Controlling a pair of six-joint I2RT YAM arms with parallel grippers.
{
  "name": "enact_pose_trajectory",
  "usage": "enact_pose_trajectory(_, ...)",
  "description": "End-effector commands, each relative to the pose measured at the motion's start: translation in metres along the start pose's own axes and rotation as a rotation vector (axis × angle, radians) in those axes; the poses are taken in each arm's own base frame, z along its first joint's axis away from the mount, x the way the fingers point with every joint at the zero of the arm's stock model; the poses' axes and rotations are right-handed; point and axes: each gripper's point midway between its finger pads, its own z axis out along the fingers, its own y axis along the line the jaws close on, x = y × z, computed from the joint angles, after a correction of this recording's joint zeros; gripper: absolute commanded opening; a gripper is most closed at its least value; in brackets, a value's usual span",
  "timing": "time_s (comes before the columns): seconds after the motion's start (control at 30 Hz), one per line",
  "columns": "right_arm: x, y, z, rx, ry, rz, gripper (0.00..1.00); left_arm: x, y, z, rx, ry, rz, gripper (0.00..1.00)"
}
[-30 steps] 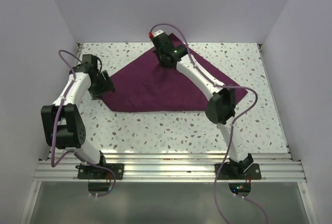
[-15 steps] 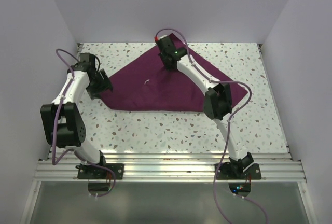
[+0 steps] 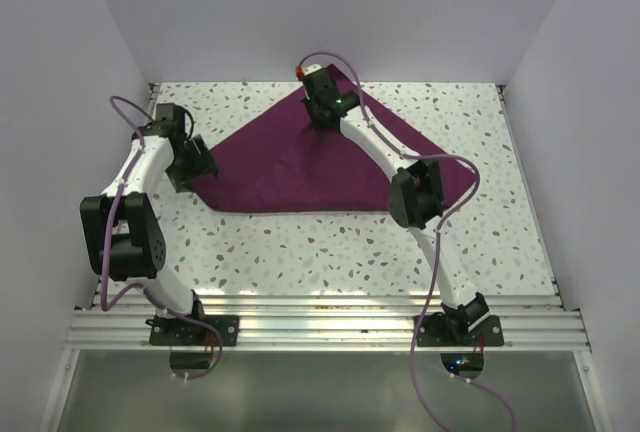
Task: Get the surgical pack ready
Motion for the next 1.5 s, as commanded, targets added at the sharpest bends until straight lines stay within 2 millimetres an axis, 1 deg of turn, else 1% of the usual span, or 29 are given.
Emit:
enact_pose_trajectory(0.0,-0.049,0.004,-0.011,-0.049,-0.159,0.072,0.03,-0.008,0.004,0.001,-0.015,-0.013,-0.028,0.7)
enact_pose_trajectory(0.07,-0.05,0.005,-0.009,-0.053,-0.158,0.076,0.04,-0.009,0.005,0.003,-0.011,-0.011,-0.032,0.7)
enact_pose_trajectory(0.13,-0.042,0.004,-0.002,-0.049,-0.138,0.081,0.04,-0.011,0.004,0.003,-0.008,-0.01,-0.034,0.7)
enact_pose_trajectory(0.27,-0.034,0.002,0.007,-0.036,-0.12,0.083,0.03,-0.013,0.002,0.002,-0.003,-0.014,-0.032,0.7)
enact_pose_trajectory(0.53,-0.039,-0.007,0.018,0.009,-0.146,0.115,0.0,-0.016,0.006,0.0,-0.021,-0.021,-0.037,0.7)
enact_pose_trajectory(0.77,-0.019,-0.017,0.035,0.033,-0.098,0.125,0.0,-0.026,0.007,-0.007,-0.016,-0.043,-0.047,0.7)
enact_pose_trajectory(0.87,-0.014,-0.016,0.041,0.029,-0.087,0.124,0.0,-0.029,0.007,-0.006,-0.017,-0.045,-0.05,0.7)
enact_pose_trajectory(0.93,-0.01,-0.014,0.044,0.026,-0.079,0.123,0.0,-0.033,0.012,-0.006,-0.039,-0.056,-0.056,0.71)
enact_pose_trajectory(1.1,-0.002,-0.013,0.053,0.013,-0.062,0.127,0.0,-0.046,0.016,-0.008,-0.048,-0.069,-0.079,0.76)
enact_pose_trajectory(1.2,0.003,-0.009,0.058,-0.003,-0.054,0.131,0.0,-0.053,0.014,-0.01,-0.045,-0.076,-0.087,0.77)
enact_pose_trajectory(1.27,0.005,-0.006,0.061,-0.012,-0.05,0.141,0.02,-0.055,0.012,-0.011,-0.039,-0.082,-0.088,0.77)
enact_pose_trajectory(1.3,0.006,-0.005,0.062,-0.017,-0.05,0.144,0.03,-0.055,0.012,-0.012,-0.037,-0.081,-0.088,0.77)
enact_pose_trajectory(1.33,0.005,-0.001,0.063,-0.032,-0.052,0.144,0.02,-0.055,0.012,-0.012,-0.037,-0.081,-0.089,0.77)
enact_pose_trajectory(1.47,0.009,0.002,0.067,-0.04,-0.046,0.153,0.03,-0.051,0.014,-0.009,-0.044,-0.069,-0.091,0.77)
